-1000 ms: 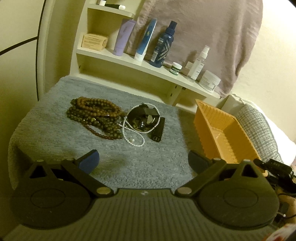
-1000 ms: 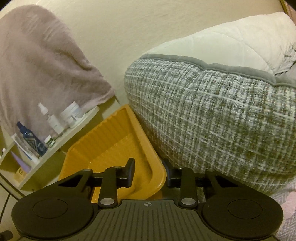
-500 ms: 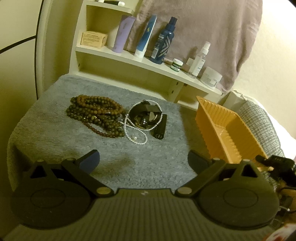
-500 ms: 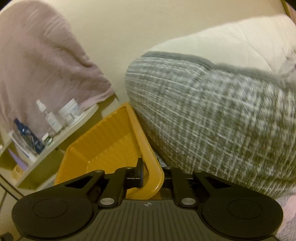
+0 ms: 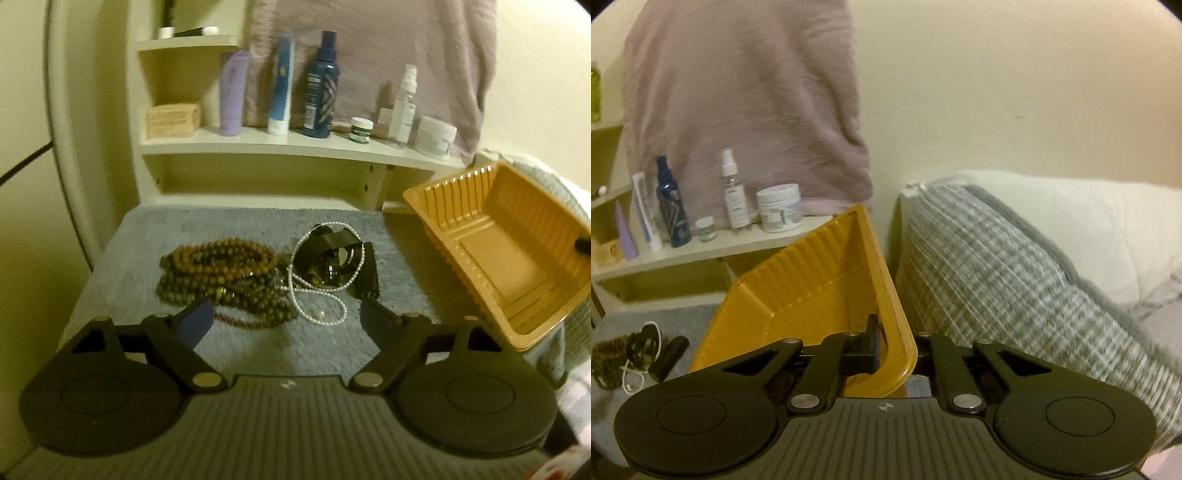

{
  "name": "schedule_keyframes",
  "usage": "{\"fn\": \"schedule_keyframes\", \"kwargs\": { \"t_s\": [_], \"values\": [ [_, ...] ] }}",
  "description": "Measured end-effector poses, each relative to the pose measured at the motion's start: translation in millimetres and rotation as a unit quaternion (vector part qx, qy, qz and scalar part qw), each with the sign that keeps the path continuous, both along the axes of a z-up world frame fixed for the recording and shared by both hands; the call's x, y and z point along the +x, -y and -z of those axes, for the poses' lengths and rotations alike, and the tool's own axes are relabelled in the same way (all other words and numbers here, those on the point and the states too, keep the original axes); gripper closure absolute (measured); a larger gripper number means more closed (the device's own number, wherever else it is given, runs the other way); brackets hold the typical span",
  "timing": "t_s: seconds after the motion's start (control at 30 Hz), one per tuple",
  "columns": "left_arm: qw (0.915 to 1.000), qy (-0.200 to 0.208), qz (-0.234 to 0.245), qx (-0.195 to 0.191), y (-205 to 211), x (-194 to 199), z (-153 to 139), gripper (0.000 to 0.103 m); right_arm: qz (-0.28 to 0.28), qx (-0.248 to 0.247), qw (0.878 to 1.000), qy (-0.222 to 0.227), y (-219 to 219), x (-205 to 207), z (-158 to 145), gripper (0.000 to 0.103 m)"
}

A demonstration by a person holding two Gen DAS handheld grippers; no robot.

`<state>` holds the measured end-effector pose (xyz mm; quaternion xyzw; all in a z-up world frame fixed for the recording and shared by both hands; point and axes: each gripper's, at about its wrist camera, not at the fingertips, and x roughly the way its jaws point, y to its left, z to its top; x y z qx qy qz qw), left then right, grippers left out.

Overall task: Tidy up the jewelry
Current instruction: 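Lower the left gripper onto the brown bead strands and close on them while the right gripper holds the tray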

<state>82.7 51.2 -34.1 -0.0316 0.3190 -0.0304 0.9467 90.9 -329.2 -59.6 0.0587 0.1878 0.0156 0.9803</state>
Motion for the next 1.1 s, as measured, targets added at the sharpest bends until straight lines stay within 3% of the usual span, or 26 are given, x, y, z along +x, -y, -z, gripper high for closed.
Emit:
{"fn": "schedule_keyframes", "kwargs": {
  "t_s": [0.17, 0.43, 0.57, 0.73, 0.8, 0.9, 1.0, 1.1],
  "values": [
    [0.9993, -0.007, 0.035, 0.005, -1.8, 23.9, 4.8, 0.026, -0.001, -0.018, 1.0, 0.002, -6.2, 1.2, -1.7, 0.096],
    [0.995, -0.003, 0.059, 0.081, -10.6, 37.1, 12.9, 0.056, -0.001, -0.027, 1.0, -0.002, -7.3, 2.8, -4.5, 0.096],
    [0.9932, -0.006, 0.058, 0.1, -22.1, 41.5, 17.9, 0.066, -0.001, -0.032, 0.999, -0.003, -8.9, 3.3, -5.5, 0.096],
    [0.985, 0.002, 0.069, 0.158, -36.0, 50.4, 16.0, 0.074, -0.002, -0.036, 0.999, -0.008, -9.5, 4.7, -5.4, 0.097],
    [0.9789, -0.002, 0.085, 0.186, -39.6, 54.4, 16.3, 0.074, -0.003, -0.038, 0.999, -0.009, -9.9, 5.2, -5.2, 0.097],
    [0.9616, -0.017, 0.131, 0.241, -40.2, 59.5, 20.3, 0.075, -0.003, -0.038, 0.999, -0.011, -10.4, 6.2, -4.9, 0.097],
    [0.938, -0.023, 0.18, 0.295, -35.7, 61.7, 25.8, 0.076, -0.004, -0.041, 0.999, -0.014, -10.8, 7.9, -4.4, 0.097],
    [0.9136, -0.026, 0.227, 0.336, -31.0, 63.3, 32.7, 0.082, -0.004, -0.039, 0.999, -0.017, -10.7, 9.9, -3.2, 0.097]
  ]
}}
